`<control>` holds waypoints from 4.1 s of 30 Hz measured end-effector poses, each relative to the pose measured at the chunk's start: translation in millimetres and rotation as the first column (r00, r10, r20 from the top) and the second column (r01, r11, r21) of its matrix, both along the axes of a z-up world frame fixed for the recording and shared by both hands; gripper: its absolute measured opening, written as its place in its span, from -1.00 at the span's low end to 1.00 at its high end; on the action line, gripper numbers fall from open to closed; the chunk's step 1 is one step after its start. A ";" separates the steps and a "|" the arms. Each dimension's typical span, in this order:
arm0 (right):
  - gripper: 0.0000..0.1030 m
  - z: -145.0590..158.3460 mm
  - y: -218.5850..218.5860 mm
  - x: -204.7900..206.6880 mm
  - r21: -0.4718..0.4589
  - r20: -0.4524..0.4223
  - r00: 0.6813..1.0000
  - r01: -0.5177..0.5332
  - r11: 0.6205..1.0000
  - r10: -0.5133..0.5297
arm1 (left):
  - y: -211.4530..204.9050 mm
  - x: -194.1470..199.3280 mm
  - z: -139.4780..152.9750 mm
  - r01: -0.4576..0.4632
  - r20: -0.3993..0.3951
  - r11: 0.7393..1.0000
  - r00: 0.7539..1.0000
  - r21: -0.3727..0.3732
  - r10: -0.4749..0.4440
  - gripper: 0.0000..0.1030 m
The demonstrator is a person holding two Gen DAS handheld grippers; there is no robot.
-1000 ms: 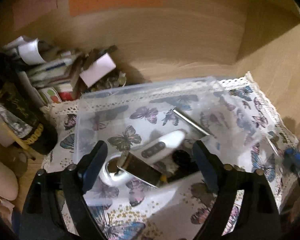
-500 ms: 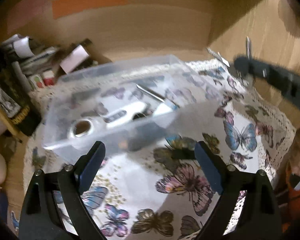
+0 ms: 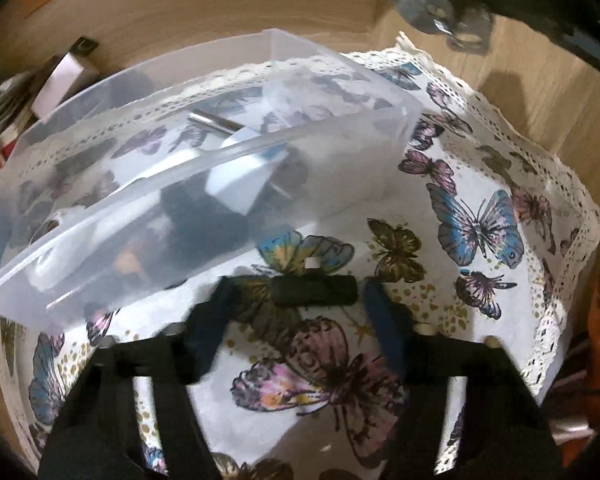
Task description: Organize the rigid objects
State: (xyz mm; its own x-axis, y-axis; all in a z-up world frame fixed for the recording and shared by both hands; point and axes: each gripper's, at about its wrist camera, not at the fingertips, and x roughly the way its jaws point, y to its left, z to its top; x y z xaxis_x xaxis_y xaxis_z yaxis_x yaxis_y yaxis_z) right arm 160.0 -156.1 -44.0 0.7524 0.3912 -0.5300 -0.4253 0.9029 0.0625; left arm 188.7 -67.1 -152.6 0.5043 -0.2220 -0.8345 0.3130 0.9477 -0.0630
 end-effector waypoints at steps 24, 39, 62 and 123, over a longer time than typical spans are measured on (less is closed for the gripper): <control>-0.80 -5.3 26.5 24.4 -0.043 -0.019 0.999 -0.042 0.998 0.041 | 83.6 -27.7 83.6 -0.167 0.217 0.978 0.957 -0.127 0.192 -0.15; -0.79 -44.8 47.4 64.8 -0.094 -0.177 0.984 -0.049 0.994 0.032 | 131.2 20.6 65.2 -0.280 0.158 0.945 0.939 -0.170 0.306 -0.15; -0.09 38.1 21.4 -27.4 0.003 0.074 0.996 -0.046 0.999 0.045 | 111.7 -60.9 136.1 -0.219 0.390 0.955 0.876 -0.201 0.283 0.24; 1.00 66.9 2.6 -105.3 0.110 0.250 0.968 0.001 0.994 -0.029 | 106.6 -151.8 176.4 -0.191 0.591 0.945 0.742 -0.267 0.317 0.99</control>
